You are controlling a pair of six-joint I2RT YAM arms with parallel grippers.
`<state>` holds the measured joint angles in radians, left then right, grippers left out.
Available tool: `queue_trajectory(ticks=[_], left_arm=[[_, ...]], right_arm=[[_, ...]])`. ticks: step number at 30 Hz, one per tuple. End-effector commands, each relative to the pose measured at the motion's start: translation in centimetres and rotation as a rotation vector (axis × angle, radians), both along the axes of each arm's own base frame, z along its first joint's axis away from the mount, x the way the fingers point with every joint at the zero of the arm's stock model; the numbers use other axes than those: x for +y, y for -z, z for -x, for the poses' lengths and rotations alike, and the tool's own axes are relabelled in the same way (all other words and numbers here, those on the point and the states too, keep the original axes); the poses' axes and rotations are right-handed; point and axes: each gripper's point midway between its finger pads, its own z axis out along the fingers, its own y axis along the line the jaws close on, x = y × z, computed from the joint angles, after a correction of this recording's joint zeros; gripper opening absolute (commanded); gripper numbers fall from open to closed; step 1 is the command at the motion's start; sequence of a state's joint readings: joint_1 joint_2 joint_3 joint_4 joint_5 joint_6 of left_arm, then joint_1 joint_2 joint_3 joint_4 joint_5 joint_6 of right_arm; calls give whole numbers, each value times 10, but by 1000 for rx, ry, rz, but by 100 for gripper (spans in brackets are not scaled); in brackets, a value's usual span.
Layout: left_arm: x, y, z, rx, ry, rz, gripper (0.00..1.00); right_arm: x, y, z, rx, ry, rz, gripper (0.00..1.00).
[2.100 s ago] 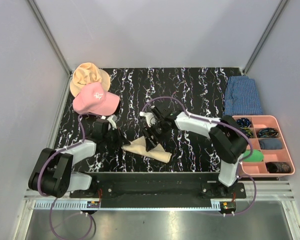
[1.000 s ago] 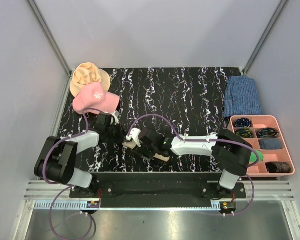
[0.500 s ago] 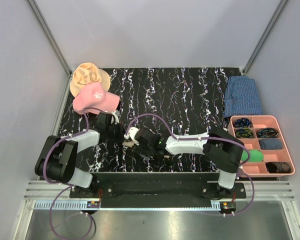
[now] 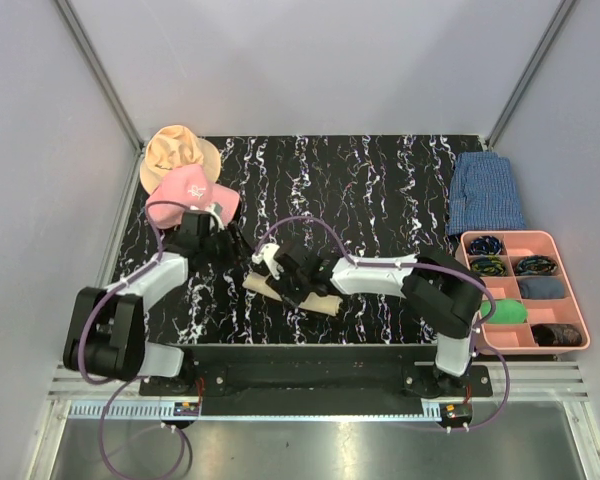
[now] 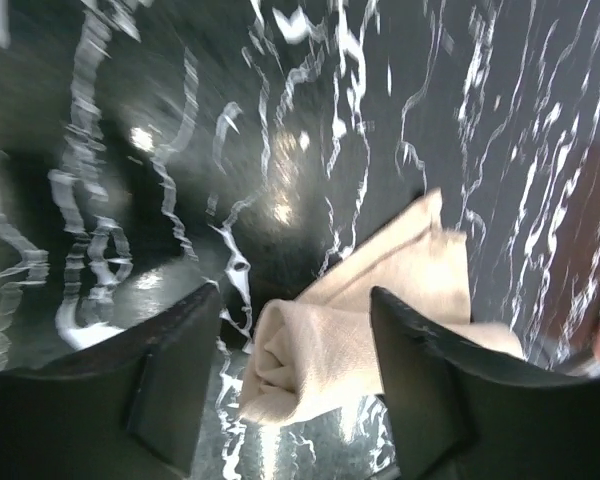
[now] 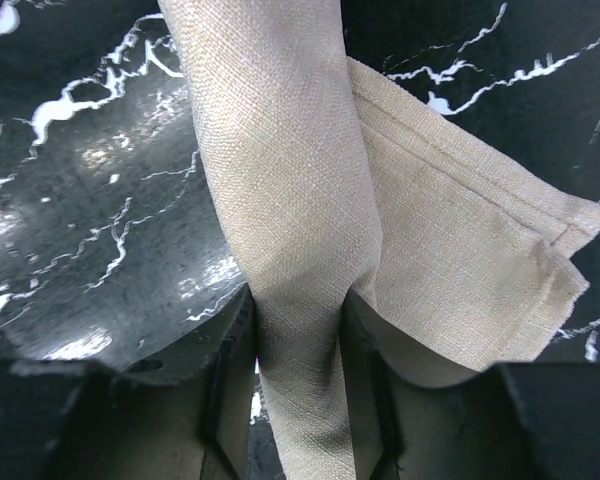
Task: Fold the napkin, place the utensils inside, and roll it up
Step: Roll the napkin with the utensil
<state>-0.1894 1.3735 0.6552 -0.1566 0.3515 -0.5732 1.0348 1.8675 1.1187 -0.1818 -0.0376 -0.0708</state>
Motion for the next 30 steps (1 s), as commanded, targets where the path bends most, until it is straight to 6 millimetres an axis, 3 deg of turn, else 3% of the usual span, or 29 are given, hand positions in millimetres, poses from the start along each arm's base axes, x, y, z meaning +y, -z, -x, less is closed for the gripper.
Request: queue_trajectory(ticks=[1,8,12,18,25,29,30], left_arm=[[24,-21,-10,-90,-97,-60,68],[3,-35,11,-230,3,74,67],[-7,-31,23,-231,47,114,66],[-30,-20,39,-205,139,142,65],[-30,-5,39,-173,137,131,63],[-35,2,39,-154,148,142,57],[-37,2,39,-154,154,147,50]], right_arm=[[-19,21,56,348,-60,27,37],[-7,-9,46,549,-37,-127,36],[-6,-14,33,631,-20,-175,36],[-10,-7,21,731,-3,-201,32],[-13,-1,16,782,2,-221,32],[-14,2,13,797,11,-226,32],[-13,3,12,800,9,-226,32]])
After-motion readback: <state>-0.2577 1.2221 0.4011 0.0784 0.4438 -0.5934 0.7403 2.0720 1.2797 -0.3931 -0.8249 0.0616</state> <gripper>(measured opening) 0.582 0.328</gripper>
